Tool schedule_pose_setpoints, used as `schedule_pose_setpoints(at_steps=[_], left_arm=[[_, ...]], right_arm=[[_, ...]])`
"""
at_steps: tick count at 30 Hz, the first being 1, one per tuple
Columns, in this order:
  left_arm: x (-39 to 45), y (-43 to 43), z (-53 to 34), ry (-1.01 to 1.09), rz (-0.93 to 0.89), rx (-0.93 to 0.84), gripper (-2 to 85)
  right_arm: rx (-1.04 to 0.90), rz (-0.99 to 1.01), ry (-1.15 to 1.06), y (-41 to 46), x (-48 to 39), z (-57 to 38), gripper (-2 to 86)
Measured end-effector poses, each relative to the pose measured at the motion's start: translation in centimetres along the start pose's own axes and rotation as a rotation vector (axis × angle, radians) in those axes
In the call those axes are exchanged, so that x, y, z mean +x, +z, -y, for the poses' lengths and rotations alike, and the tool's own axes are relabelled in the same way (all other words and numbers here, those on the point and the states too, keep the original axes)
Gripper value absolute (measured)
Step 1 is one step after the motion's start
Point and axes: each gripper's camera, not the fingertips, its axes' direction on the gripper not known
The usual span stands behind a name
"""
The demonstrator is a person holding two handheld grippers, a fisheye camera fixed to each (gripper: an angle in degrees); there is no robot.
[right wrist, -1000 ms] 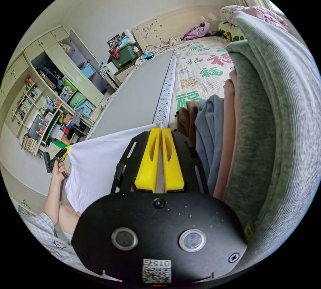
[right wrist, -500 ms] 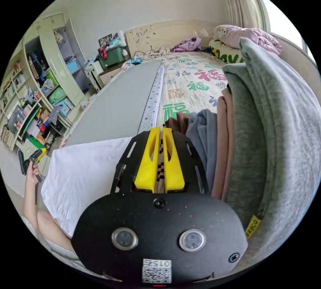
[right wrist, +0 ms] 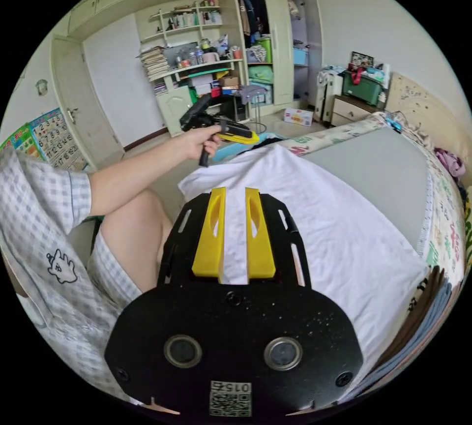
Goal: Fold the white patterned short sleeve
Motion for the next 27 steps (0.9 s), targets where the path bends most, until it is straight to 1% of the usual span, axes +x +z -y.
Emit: schedule_pose_setpoints(at_steps=[2, 4, 6, 9, 12, 15, 20, 22, 25, 27], left_arm=[[0.3, 0.9, 0.3, 0.014, -0.012, -0.014, 4.5], [0.5, 2.1, 0.9, 0.013, -0.052, -0.034, 5.5], [0.3, 3.1, 1.4, -0.013, -0.079, -0.047, 6.4], [-0.6, 4.5, 2.2, -0.099, -0.062, -0.049, 6.9], [-1.2, 5.3, 2.9, -0.144, -0.052, -0.035, 5.5], [-1.2, 6.4, 3.8, -0.125, -0.057, -0.075, 1.2], [0.1, 5.8, 4.7, -0.053, -0.064, -0.037, -0.5], [0.7, 5.6, 5.0, -0.020, -0.016, -0.035, -0.7], [0.6, 6.1, 5.3, -0.020, 0.036, -0.055, -0.8], [0.2, 6.5, 5.4, -0.034, 0.074, -0.070, -0.8]], right_arm=[[-0.047, 0.040, -0.022, 3.2, -2.0, -2.5, 8.1], [-0.101, 0.032, -0.055, 5.4, -2.7, -4.5, 9.3], [-0.154, -0.005, -0.085, 7.2, -2.8, -6.5, 10.2], [-0.244, -0.153, -0.116, 9.9, -1.3, -11.3, 10.4], [-0.304, -0.191, -0.103, 11.2, 0.4, -14.9, 8.8], [-0.228, -0.212, -0.067, 9.6, 3.2, -20.0, 2.5], [-0.140, -0.126, -0.087, 6.3, 6.6, -26.1, 0.1], [-0.134, -0.103, -0.076, 5.9, 7.9, -28.3, -0.1], [-0.177, -0.081, -0.038, 6.3, 10.2, -31.7, -0.2], [-0.214, -0.108, -0.038, 6.9, 11.4, -34.2, -0.2]])
